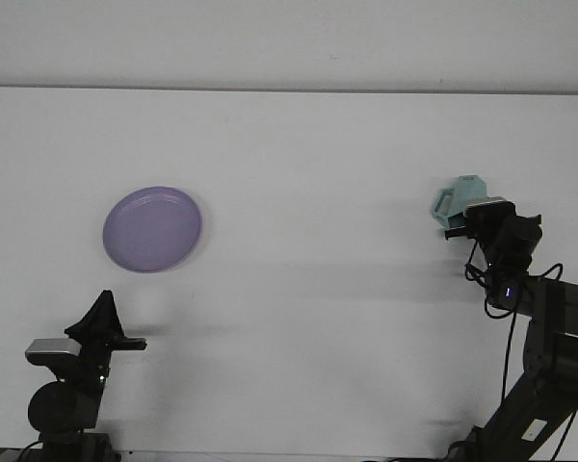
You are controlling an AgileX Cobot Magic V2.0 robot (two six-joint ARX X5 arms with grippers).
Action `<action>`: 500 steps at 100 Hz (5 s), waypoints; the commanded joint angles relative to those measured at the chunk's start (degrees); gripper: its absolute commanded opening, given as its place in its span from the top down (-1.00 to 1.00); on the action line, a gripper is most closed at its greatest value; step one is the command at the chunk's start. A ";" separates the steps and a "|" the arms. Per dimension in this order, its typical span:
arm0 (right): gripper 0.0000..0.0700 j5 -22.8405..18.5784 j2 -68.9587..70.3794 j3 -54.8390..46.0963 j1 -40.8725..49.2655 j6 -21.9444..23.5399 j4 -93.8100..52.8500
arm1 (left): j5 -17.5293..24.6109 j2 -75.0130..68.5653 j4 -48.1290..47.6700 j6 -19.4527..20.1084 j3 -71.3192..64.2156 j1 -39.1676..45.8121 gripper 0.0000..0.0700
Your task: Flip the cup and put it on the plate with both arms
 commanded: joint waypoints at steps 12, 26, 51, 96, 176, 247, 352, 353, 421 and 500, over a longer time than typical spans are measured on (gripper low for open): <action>0.98 -2.12 -9.07 0.90 0.70 7.63 -8.31 | -0.24 -0.02 0.98 0.90 -0.83 0.09 0.96; 0.98 -6.45 -18.75 0.90 1.75 15.06 -20.79 | -0.24 -0.02 0.98 0.92 -0.33 0.09 0.96; 0.98 -6.47 -36.94 2.97 10.05 18.51 -53.37 | -0.24 -0.02 0.96 0.90 -0.31 0.09 0.96; 0.98 -4.96 -34.91 18.78 39.23 19.08 -94.68 | -0.24 -0.02 0.87 0.70 -0.31 0.07 0.96; 0.83 1.38 -6.99 30.88 54.75 14.32 -110.42 | -0.24 -0.02 0.87 0.72 -0.31 0.07 0.96; -0.25 4.04 -29.83 38.32 45.62 15.30 -107.40 | 4.92 1.05 -5.81 -7.50 5.42 0.02 0.96; -0.18 6.10 -83.78 -21.59 24.15 21.11 -56.17 | 23.26 71.38 -53.48 11.45 72.72 -21.35 -0.22; -0.18 6.10 -83.78 -21.59 24.15 21.11 -56.15 | 23.26 72.06 -54.14 11.58 73.37 -21.70 -0.23; -0.18 6.08 -83.78 -21.59 24.15 22.38 -55.41 | 22.86 104.52 -62.82 10.14 92.54 -40.04 -0.46; -0.18 6.10 -83.78 -21.59 24.15 22.53 -55.41 | 22.80 115.23 -63.25 13.62 94.29 -44.33 1.00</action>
